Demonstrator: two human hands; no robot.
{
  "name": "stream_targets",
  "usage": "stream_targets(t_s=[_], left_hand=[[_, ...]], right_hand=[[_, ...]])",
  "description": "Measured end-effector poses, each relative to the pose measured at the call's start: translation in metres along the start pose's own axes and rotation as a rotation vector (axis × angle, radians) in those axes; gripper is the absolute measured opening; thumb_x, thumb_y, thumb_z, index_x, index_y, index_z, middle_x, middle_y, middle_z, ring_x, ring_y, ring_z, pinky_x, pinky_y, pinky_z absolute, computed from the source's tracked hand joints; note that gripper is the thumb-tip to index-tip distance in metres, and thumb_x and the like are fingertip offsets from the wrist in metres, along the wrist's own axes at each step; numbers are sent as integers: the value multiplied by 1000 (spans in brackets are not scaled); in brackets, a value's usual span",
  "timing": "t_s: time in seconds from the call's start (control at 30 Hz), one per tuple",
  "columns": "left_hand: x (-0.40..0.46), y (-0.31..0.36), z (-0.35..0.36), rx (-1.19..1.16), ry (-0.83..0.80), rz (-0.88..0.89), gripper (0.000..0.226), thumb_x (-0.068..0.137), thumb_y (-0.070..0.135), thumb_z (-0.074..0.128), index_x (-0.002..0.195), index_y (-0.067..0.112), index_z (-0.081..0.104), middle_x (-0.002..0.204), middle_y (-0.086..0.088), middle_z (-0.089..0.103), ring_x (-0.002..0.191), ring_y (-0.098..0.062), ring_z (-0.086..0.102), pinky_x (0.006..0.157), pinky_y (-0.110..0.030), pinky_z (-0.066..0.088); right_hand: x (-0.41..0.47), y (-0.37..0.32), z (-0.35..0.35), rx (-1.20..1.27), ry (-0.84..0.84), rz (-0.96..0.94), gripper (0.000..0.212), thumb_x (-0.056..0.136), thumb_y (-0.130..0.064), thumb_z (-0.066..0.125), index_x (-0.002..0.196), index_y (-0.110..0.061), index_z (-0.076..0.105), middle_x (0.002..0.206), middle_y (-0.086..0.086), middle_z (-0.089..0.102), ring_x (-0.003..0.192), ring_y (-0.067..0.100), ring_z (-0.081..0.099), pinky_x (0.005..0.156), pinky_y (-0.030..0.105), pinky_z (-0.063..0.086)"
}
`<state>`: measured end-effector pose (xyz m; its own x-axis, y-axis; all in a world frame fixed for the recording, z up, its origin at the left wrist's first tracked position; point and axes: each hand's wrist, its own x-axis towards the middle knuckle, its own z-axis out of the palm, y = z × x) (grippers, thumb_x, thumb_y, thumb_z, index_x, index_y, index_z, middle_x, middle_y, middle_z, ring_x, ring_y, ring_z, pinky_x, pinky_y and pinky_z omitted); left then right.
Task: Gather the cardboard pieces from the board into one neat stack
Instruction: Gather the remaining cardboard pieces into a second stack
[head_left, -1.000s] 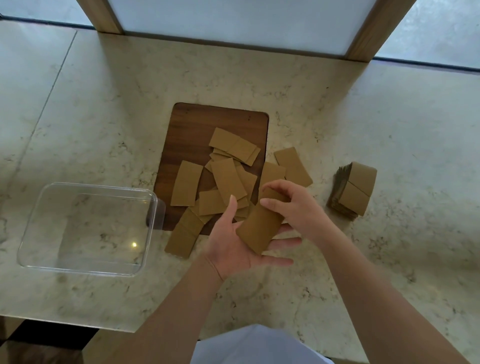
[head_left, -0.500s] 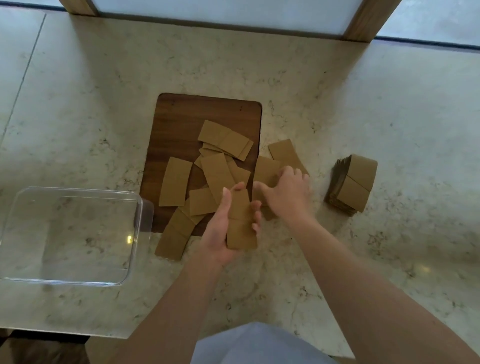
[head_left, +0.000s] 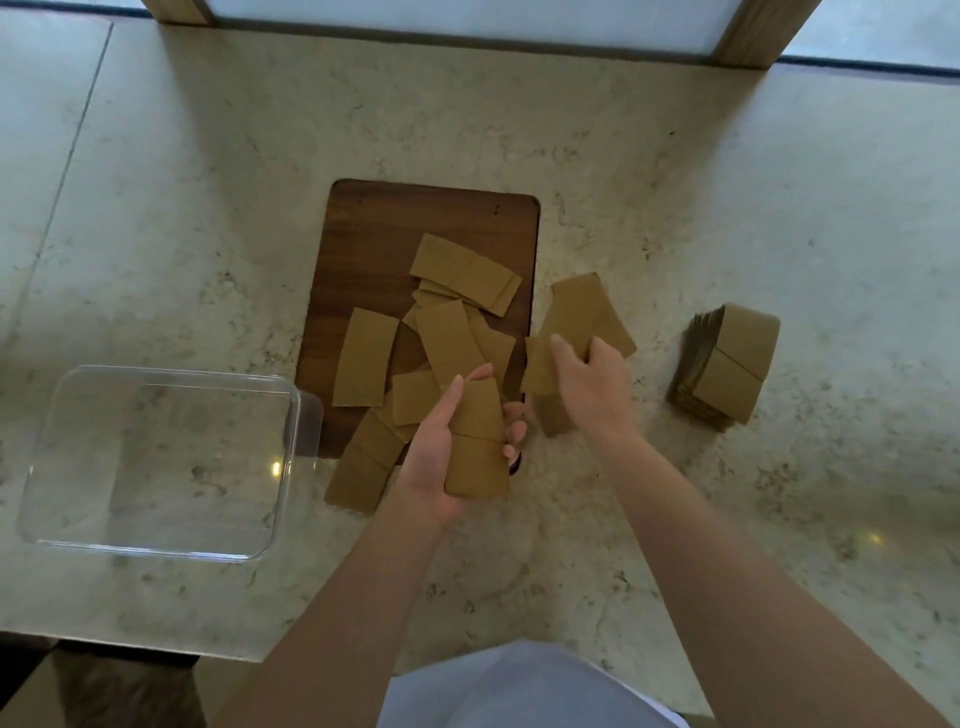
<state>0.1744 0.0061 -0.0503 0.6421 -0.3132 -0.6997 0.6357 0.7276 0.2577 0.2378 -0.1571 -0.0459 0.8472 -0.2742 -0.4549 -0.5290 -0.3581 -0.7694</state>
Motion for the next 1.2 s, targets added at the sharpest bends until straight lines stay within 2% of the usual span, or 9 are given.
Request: stream_targets(t_s=[0.17, 0.27, 0.47, 0.6, 0.7, 0.8, 0.9, 1.0, 1.2], left_hand=[[-3, -13, 9, 36, 52, 61, 34, 102, 38, 58, 132, 21, 57, 86, -18, 65, 68, -30, 62, 56, -34, 53], [-3, -26, 22, 50, 104, 152, 50, 90, 32, 70, 136, 20, 55, 91, -16, 66, 71, -27, 63, 58, -35, 55], [-8, -36, 40, 188, 238, 294, 67, 67, 28, 89, 130, 29, 66, 115, -12, 78, 104, -33, 75, 86, -52, 63], [-7, -30, 42, 208, 234, 305, 56, 87, 1, 76, 130, 34, 64, 113, -17, 77, 97, -34, 76, 66, -39, 61], [-4, -24, 39, 160, 190, 269, 54, 96, -7, 56, 134, 31, 60, 113, -25, 76, 103, -38, 76, 71, -42, 63], [1, -12, 34, -35, 173, 265, 54, 98, -10, 42, 133, 26, 61, 100, -23, 77, 88, -37, 76, 75, -52, 62], [3, 3, 26, -146, 149, 252, 52, 93, -1, 46, 135, 27, 60, 78, -13, 62, 64, -27, 60, 72, -48, 59], [-1, 10, 21, -136, 124, 211, 53, 93, 10, 53, 139, 35, 54, 83, -12, 57, 67, -25, 55, 62, -36, 50], [-7, 4, 16, -23, 52, 133, 37, 104, 29, 50, 138, 36, 61, 103, -20, 70, 79, -30, 66, 62, -34, 50]], right_hand=[[-32, -9, -22, 396, 44, 300, 25, 98, -40, 50, 80, -23, 56, 72, 0, 55, 67, 17, 52, 65, 36, 40], [-51, -12, -25, 494, 66, 314, 21, 91, -30, 64, 75, -20, 55, 56, -8, 57, 52, 10, 51, 55, 31, 39], [-93, -15, -13, 619, -22, 435, 11, 84, -23, 81, 90, -22, 72, 72, -1, 79, 50, 5, 65, 44, 21, 46], [-103, -6, -9, 538, -154, 425, 10, 83, -21, 83, 75, -22, 77, 58, -5, 67, 42, 1, 52, 38, 17, 39], [-106, -4, -15, 312, -379, 326, 23, 86, -37, 78, 63, -32, 77, 56, -7, 63, 44, 3, 51, 41, 18, 37], [-94, -4, -34, 8, -671, 324, 57, 76, -81, 61, 59, -29, 75, 55, -8, 64, 46, 6, 52, 45, 18, 39], [-65, 4, -48, -23, -415, 333, 82, 71, -95, 47, 84, -20, 76, 73, -4, 72, 54, 3, 61, 55, 21, 46], [-36, 14, -38, -274, -58, 83, 61, 88, -68, 62, 123, -19, 59, 109, -5, 65, 89, 5, 61, 71, 26, 51], [-3, 13, 0, -717, -49, -364, 79, 78, -30, 85, 145, -21, 43, 141, 7, 47, 128, 31, 41, 103, 44, 41]])
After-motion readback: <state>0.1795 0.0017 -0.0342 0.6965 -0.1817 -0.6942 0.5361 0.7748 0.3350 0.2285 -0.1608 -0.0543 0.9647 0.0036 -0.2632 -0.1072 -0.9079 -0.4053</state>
